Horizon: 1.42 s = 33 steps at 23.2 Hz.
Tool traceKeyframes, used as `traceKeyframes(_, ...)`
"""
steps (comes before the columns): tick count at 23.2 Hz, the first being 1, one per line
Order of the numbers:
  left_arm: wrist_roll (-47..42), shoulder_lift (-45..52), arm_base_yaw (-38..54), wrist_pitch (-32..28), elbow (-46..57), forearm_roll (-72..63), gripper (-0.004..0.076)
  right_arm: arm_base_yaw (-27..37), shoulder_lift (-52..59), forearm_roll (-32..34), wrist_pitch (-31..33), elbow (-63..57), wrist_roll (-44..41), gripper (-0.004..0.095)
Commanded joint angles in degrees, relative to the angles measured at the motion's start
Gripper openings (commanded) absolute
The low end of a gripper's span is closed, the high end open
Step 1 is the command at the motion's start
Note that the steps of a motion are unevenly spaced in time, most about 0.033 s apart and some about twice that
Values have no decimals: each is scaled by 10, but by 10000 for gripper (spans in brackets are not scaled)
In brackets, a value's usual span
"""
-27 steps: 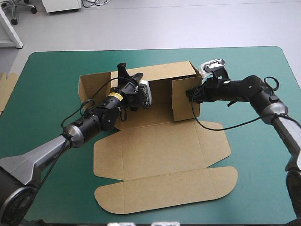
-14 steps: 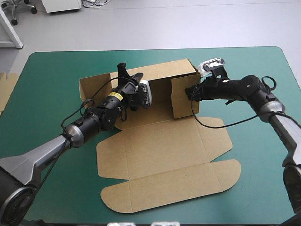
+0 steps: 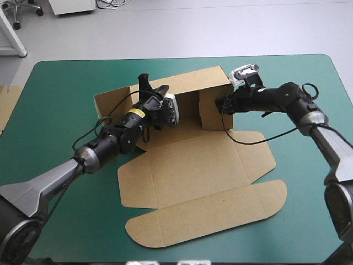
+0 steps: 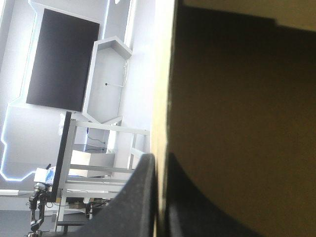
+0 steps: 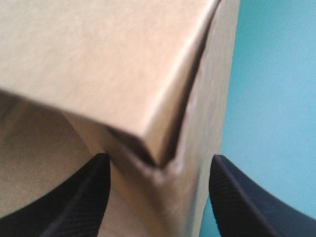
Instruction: Fold the box
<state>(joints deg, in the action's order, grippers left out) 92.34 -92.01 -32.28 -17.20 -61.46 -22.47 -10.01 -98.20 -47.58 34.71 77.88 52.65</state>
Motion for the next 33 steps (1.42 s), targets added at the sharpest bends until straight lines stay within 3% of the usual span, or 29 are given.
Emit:
traceKeyframes(1, -11, 24, -9, -36, -19, -2, 4, 1, 20, -22, -31, 27, 9, 536)
traceKeyframes(6, -11, 24, -9, -36, -19, -2, 4, 1, 15, -32, -25, 28, 13, 506)
traceKeyframes(11, -11, 24, -9, -38, -19, -2, 4, 1, 12, -32, 19, 28, -1, 284)
traceKeyframes(16, -11, 24, -16, -38, -20, -2, 4, 1, 11, -31, 11, 28, -1, 179)
traceKeyframes(24, -6, 26, -34, -12, -39, -52, 21, 1, 11, -35, -1, 28, -46, 144)
traceKeyframes(26, -5, 27, -34, 0, -55, -65, 66, 1, 11, -35, 0, 28, -52, 144)
traceKeyframes(30, -7, 27, -34, 39, -96, -80, 335, 1, 11, -35, -2, 28, -64, 144)
traceKeyframes(33, -7, 32, -40, 43, -107, -95, 434, 1, 10, -33, -3, 28, -78, 136)
